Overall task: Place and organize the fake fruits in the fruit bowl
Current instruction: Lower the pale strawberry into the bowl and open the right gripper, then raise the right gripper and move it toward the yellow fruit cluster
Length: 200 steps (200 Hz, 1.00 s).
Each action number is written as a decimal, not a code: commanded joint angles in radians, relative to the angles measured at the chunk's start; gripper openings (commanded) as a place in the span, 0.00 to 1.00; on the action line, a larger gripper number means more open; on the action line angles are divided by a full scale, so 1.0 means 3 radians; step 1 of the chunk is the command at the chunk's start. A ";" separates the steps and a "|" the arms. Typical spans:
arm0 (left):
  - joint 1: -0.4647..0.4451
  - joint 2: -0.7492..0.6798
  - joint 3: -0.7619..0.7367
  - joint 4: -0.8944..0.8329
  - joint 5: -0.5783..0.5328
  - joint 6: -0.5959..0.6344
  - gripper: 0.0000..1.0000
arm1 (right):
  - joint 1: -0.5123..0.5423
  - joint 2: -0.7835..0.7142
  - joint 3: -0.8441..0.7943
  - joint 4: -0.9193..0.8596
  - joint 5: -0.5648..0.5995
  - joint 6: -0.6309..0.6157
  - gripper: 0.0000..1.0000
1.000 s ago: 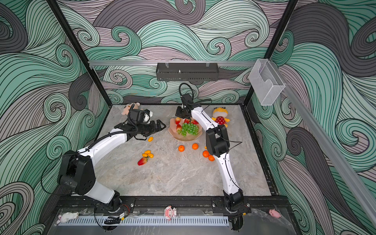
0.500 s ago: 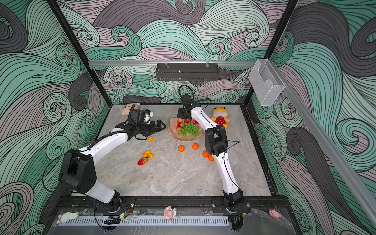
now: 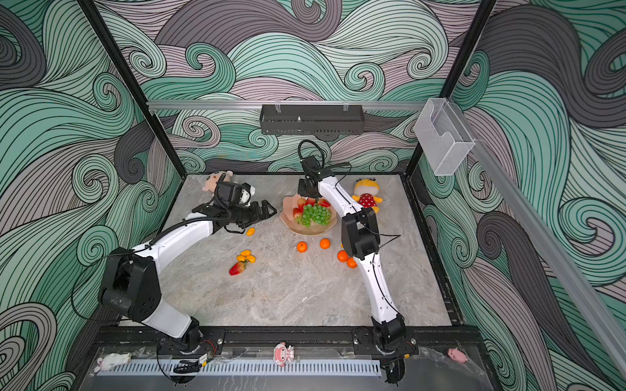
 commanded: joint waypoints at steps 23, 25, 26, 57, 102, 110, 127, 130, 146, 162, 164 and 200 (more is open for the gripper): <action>-0.0086 -0.0437 -0.0101 -0.0269 -0.0150 -0.0009 0.98 | 0.0028 -0.0551 -0.0290 -0.0011 0.0023 -0.0184 0.26; -0.0090 -0.0494 -0.0118 -0.0275 -0.0151 -0.0012 0.99 | 0.0031 -0.0580 -0.0331 0.0000 0.0020 -0.0190 0.27; -0.0091 -0.0528 -0.0125 -0.0279 -0.0154 -0.0014 0.99 | 0.0033 -0.0598 -0.0351 0.0013 0.0020 -0.0192 0.27; -0.0111 -0.0959 -0.0449 -0.0379 -0.0242 -0.0086 0.99 | 0.0105 -0.1164 -0.1176 0.0347 0.0017 -0.0180 0.30; -0.0121 -0.1467 -0.0798 -0.0561 -0.0310 -0.0206 0.99 | 0.0237 -0.1795 -0.2110 0.0610 0.0007 -0.0117 0.30; -0.0126 -0.1541 -0.0846 -0.0583 -0.0306 -0.0224 0.98 | 0.0285 -0.1897 -0.2250 0.0619 0.0028 -0.0117 0.30; -0.0130 -0.1682 -0.0941 -0.0635 -0.0300 -0.0248 0.99 | 0.0381 -0.2072 -0.2491 0.0642 0.0065 -0.0119 0.30; -0.0132 -0.1703 -0.0956 -0.0650 -0.0299 -0.0252 0.99 | 0.0402 -0.2098 -0.2524 0.0642 0.0073 -0.0117 0.30; -0.0136 -0.1814 -0.1037 -0.0710 -0.0305 -0.0263 0.99 | 0.0502 -0.2215 -0.2670 0.0626 0.0091 -0.0111 0.29; -0.0138 -0.1921 -0.1132 -0.0729 -0.0296 -0.0293 0.99 | 0.0636 -0.2286 -0.2747 0.0589 0.0101 -0.0114 0.29; -0.0136 -0.1934 -0.1140 -0.0728 -0.0295 -0.0295 0.99 | 0.0653 -0.2295 -0.2753 0.0582 0.0110 -0.0116 0.29; -0.0131 -0.2163 -0.1359 -0.0707 -0.0280 -0.0449 0.99 | 0.0986 -0.2291 -0.2767 0.0485 0.0123 -0.0124 0.29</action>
